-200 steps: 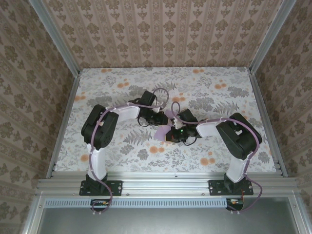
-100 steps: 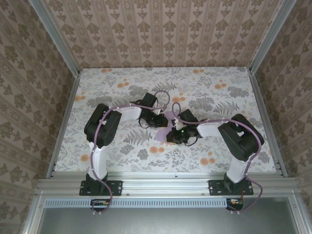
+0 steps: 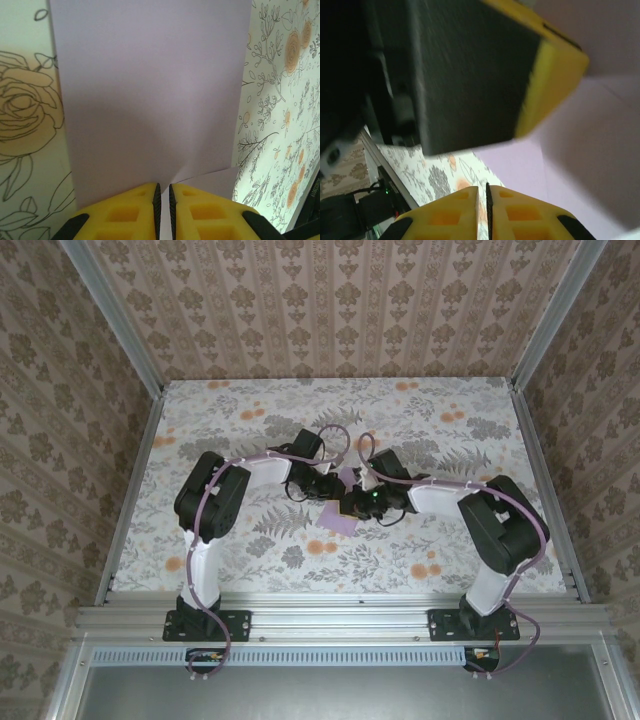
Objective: Fold a paper plane with a square sheet of paper (pick it up from the middle)
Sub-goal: Fold the triangle a second time at the center of the table.
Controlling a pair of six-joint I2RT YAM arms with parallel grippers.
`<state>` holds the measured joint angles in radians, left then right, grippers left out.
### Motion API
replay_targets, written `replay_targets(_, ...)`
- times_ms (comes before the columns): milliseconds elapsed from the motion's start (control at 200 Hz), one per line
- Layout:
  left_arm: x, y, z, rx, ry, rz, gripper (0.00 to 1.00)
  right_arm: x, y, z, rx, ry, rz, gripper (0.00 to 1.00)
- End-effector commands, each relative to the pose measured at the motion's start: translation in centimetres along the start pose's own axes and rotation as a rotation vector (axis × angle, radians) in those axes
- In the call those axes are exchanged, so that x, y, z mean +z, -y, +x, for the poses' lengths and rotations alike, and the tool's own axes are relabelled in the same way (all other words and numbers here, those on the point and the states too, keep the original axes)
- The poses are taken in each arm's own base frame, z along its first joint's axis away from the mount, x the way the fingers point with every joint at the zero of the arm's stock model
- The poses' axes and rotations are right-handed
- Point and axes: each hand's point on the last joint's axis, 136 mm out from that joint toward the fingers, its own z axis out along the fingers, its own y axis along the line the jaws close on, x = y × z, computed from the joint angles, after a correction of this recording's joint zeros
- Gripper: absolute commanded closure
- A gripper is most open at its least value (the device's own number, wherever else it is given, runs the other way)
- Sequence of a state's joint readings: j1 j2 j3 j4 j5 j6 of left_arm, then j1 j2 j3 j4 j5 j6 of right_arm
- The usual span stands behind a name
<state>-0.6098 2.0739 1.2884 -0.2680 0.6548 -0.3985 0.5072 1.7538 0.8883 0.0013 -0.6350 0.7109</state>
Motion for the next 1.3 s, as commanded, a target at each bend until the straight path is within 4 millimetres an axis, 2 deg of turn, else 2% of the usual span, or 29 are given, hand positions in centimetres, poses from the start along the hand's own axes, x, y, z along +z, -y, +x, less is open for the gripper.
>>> replay_targets(0, 1.4, -3.7, 1.9, -0.038, -0.059, -0.097, 0.83, 1.0, 1.5, 0.1, 0.023, -0.035, 0.034, 0.85)
replay_targets(150, 1.3, -4.0, 1.9, -0.044, -0.058, -0.096, 0.83, 1.6, 3.5, 1.5, 0.035, -0.075, 0.089, 0.86)
replay_targets(355, 1.0, -4.6, 1.8, -0.057, -0.053, -0.098, 0.83, 1.0, 6.2, 4.5, 0.047, -0.139, 0.166, 0.87)
replay_targets(530, 0.8, -4.9, 1.8, -0.062, -0.051, -0.097, 0.83, -0.3, 6.9, 6.2, 0.05, -0.155, 0.205, 0.88)
replay_targets(640, 0.9, -4.8, 1.7, -0.063, -0.051, -0.087, 0.83, -1.2, 6.8, 6.5, 0.048, -0.146, 0.214, 0.88)
replay_targets(760, 0.9, -4.5, 1.6, -0.066, -0.05, -0.075, 0.83, -2.0, 5.4, 5.1, 0.054, -0.093, 0.174, 0.88)
replay_targets(850, 0.8, -4.1, 1.4, -0.063, -0.044, -0.064, 0.83, -2.8, 4.6, 3.4, 0.071, -0.027, 0.151, 0.82)
replay_targets(1000, 0.5, -3.5, 1.2, -0.057, -0.036, -0.052, 0.82, -4.0, 5.1, 0.4, 0.133, 0.069, 0.15, 0.72)
replay_targets(1135, 0.5, -3.5, 1.2, -0.056, -0.033, -0.047, 0.82, -4.1, 4.9, -1.5, 0.143, 0.103, 0.142, 0.65)
replay_targets(1295, 0.6, -3.5, 1.1, -0.059, -0.027, -0.045, 0.82, -3.7, 4.1, -3.0, 0.133, 0.112, 0.106, 0.64)
